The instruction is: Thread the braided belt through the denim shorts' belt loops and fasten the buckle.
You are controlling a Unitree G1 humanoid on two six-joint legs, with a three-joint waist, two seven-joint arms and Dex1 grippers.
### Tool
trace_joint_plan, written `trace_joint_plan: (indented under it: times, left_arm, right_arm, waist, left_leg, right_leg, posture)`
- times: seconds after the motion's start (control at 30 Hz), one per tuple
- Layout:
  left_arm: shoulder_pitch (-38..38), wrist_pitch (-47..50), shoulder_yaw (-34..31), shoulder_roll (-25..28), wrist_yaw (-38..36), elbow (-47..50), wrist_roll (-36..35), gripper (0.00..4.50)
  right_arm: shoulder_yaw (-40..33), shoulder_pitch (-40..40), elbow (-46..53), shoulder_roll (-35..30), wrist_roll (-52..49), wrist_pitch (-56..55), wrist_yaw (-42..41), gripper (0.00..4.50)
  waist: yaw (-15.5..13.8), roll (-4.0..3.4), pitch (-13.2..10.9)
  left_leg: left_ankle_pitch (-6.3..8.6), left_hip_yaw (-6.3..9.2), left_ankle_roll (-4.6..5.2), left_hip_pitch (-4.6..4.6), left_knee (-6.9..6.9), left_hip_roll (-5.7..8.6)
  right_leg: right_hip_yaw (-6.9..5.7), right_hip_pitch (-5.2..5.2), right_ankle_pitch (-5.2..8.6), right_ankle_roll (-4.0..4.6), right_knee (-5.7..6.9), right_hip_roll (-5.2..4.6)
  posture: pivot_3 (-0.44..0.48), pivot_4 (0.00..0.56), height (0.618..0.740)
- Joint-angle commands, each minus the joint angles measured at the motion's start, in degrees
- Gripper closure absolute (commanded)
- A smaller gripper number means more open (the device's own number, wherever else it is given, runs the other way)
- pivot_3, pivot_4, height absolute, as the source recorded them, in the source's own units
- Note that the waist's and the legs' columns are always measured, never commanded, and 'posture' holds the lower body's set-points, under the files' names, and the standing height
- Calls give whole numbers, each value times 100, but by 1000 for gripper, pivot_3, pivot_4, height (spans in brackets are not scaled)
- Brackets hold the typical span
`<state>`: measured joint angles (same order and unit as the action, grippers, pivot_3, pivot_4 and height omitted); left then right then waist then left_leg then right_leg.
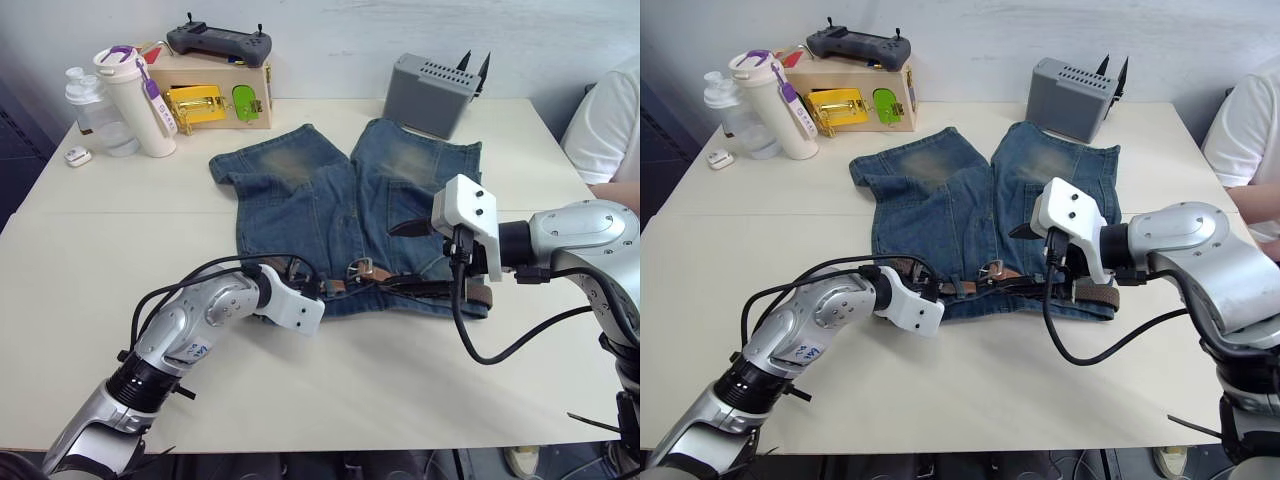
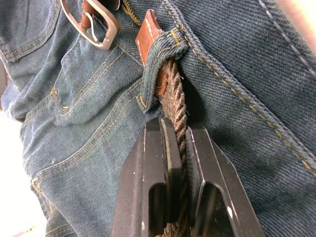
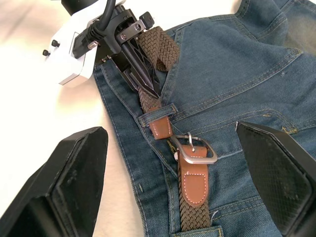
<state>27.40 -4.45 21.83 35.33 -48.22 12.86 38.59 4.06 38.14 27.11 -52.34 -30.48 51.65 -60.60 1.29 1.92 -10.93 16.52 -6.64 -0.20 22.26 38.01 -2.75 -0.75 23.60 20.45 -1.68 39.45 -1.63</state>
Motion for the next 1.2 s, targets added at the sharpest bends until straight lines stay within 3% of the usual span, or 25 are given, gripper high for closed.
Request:
trace_joint_plan:
  times: [0.03, 0.23, 0.4, 0.47, 0.6, 1.0, 1.1, 1.2]
  left_arm:
    - [-190, -74, -380, 506, -148, 148, -199, 4500]
    - [-316, -293, -969, 1309, -402, 270, -827, 4500]
    - [-179, 680, -1965, 1052, -843, 247, -2755, 4500]
    - [23, 748, -2126, 1025, -928, 120, -3146, 4500]
    - [545, 338, -1955, 1001, -873, -169, -3232, 4500]
    - [1284, -47, -1502, 584, -677, -542, -3273, 4500]
    - [1293, -6, -1444, 533, -706, -529, -3274, 4500]
    - [1251, 79, -1466, 509, -728, -514, -3363, 4500]
  right_arm:
    - [-142, 53, 204, -137, -92, -24, 7, 104]
    - [-48, 50, 82, -155, -64, -168, -32, 104]
    - [163, 213, -117, 110, 183, -724, -6, 104]
    - [354, 301, -166, 290, 487, -1285, 15, 104]
    - [833, 584, -391, 766, 1177, -2439, 33, 104]
    - [1502, 986, -1564, 1631, 2481, -3649, 343, 104]
    - [1561, 985, -1820, 1792, 2808, -4053, 501, 933]
    - [1559, 1000, -2012, 1902, 3083, -4479, 631, 2360]
  waist:
    - [31, 0, 0]
    - [66, -3, 1]
    - [35, -3, 1]
    - [36, -2, 0]
    - [37, -2, 0]
    - [42, -2, 0]
    - [47, -2, 0]
    - [46, -2, 0]
  left_leg:
    - [0, 0, 0, 0, 0, -2]
    - [0, 0, 0, -5, -12, -6]
    - [0, 0, 0, -2, -11, -4]
    - [-2, 0, -5, 0, -3, -5]
    - [-5, 1, -9, 0, -2, -2]
    - [-7, -4, -13, 2, 1, -4]
    - [-7, -8, -13, 2, 1, -4]
    - [-7, -8, -14, 4, 1, -4]
  right_leg:
    - [0, 1, 0, 0, 0, 1]
    - [1, 4, 1, 2, -1, 7]
    - [1, 2, 1, 2, -6, 2]
    - [-2, 2, 1, 1, -3, 2]
    - [-2, 3, 1, 1, -3, 5]
    - [0, 7, 0, 1, 3, 7]
    - [2, 9, 0, 1, 3, 7]
    - [3, 11, 0, 1, 4, 7]
  posture:
    - [0, 150, 735]
    - [0, 150, 735]
    - [0, 150, 735]
    - [0, 150, 735]
    - [0, 150, 735]
    - [0, 150, 735]
    - [0, 150, 735]
    - [0, 150, 735]
